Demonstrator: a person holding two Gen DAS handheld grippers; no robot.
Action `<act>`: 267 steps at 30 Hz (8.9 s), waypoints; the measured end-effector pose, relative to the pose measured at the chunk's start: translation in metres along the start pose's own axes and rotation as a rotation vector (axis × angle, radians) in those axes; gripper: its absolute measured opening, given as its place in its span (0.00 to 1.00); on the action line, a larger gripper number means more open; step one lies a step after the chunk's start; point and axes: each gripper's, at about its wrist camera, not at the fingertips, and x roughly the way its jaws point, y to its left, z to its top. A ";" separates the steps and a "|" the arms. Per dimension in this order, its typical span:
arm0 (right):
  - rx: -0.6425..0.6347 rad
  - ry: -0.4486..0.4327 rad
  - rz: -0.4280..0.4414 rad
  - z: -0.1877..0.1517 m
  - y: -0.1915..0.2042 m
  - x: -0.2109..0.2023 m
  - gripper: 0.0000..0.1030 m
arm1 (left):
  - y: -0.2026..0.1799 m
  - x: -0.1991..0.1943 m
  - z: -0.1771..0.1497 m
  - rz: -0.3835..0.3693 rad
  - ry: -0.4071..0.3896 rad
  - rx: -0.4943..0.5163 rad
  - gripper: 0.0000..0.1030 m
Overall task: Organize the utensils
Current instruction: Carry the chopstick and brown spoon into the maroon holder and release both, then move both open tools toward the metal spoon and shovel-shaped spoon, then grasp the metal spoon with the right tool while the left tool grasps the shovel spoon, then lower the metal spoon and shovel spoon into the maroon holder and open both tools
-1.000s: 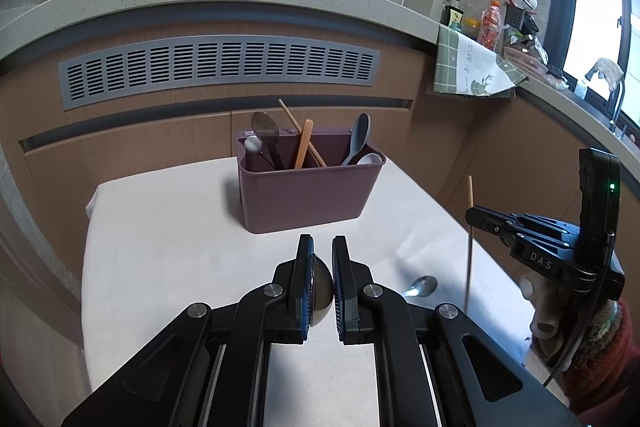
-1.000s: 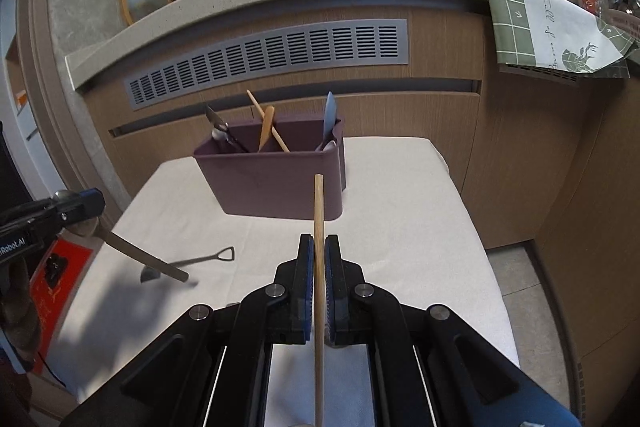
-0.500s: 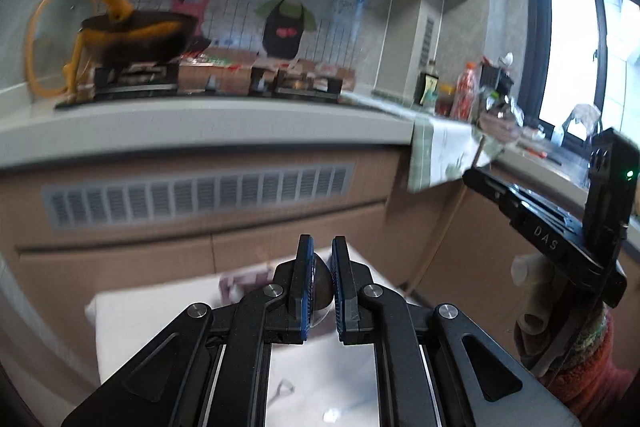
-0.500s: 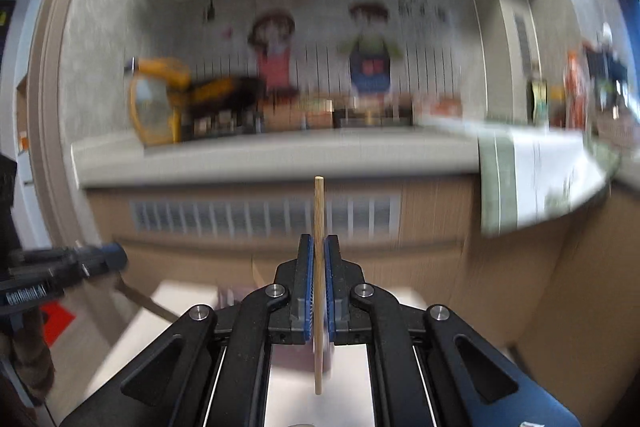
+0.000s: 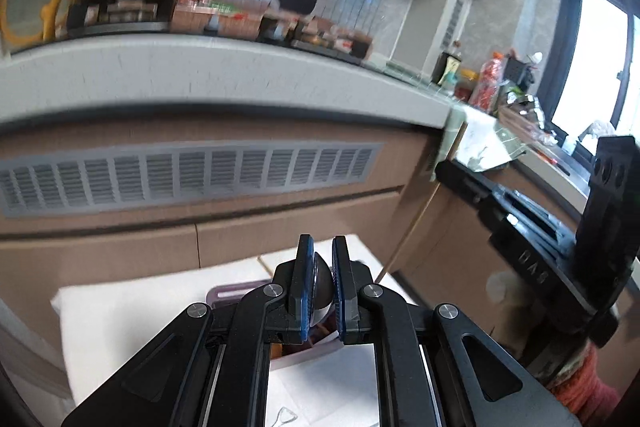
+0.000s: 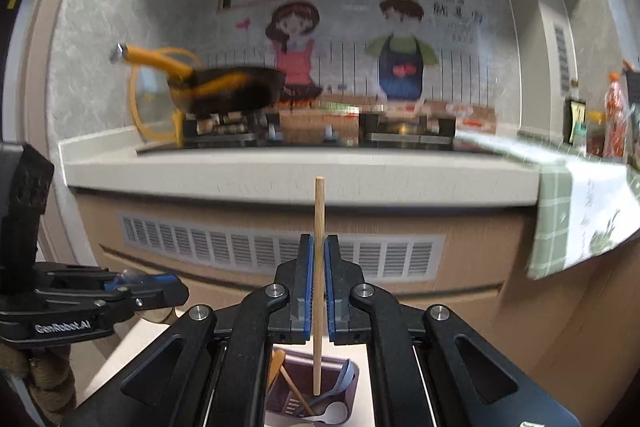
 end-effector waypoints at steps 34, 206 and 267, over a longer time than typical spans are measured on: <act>0.145 0.703 0.204 -0.244 -0.052 0.009 0.30 | 0.083 -0.026 -0.231 0.185 0.230 -0.230 0.62; 0.084 0.263 -0.011 -0.201 -0.013 -0.097 0.25 | -0.035 -0.077 -0.216 0.199 0.025 -0.072 0.32; 0.022 0.191 0.023 -0.132 0.002 -0.045 0.34 | -0.028 -0.061 -0.167 0.375 -0.331 0.095 0.79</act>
